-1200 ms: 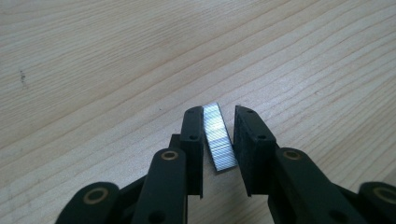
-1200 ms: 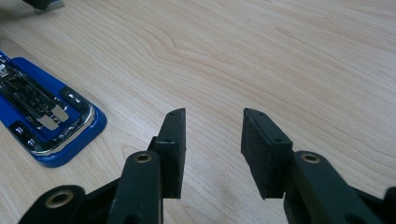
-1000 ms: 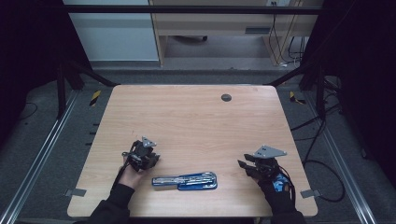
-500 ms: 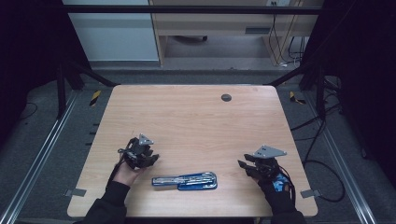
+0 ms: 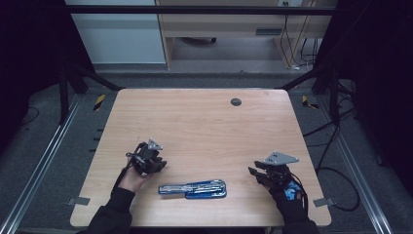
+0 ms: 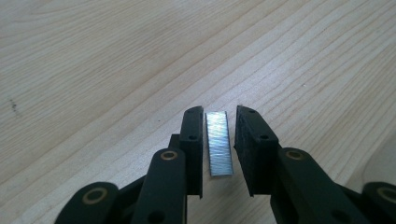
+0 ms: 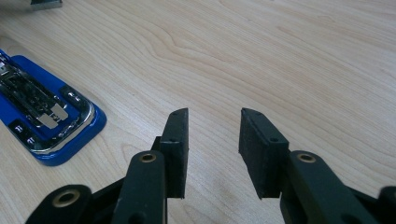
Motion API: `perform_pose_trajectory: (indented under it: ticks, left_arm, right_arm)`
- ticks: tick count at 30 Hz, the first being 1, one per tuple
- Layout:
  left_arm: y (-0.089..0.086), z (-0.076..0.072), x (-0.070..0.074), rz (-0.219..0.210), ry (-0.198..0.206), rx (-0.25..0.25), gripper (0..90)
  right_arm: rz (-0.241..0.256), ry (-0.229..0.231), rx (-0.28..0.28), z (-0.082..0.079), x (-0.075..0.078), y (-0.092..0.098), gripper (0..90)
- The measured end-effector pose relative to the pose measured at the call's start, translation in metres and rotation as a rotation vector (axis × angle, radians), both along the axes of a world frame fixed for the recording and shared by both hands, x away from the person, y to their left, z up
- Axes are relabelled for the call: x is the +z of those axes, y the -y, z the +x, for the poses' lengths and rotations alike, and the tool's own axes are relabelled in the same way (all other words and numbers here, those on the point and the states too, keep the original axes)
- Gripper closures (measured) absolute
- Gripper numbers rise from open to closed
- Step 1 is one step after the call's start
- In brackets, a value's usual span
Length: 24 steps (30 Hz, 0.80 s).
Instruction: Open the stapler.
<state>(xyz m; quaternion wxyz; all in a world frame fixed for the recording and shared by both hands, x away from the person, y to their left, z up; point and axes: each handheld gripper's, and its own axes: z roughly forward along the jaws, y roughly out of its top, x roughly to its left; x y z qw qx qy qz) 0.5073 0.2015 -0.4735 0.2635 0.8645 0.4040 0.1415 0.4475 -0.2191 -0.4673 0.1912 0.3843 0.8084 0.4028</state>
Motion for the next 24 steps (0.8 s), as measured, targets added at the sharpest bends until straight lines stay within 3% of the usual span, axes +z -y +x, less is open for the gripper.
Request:
perform_pose_trajectory:
  ticks: [17, 24]
  left_arm:
    - [0.0011, 0.0029, -0.0044, 0.007, -0.017, -0.004, 77.2]
    - [0.0002, -0.0020, 0.0036, -0.022, 0.015, -0.017, 77.4]
  right_arm:
    - [-0.003, 0.006, 0.004, 0.0001, 0.0005, 0.0003, 63.6]
    - [-0.005, 0.009, 0.005, 0.0001, 0.0007, 0.0007, 63.6]
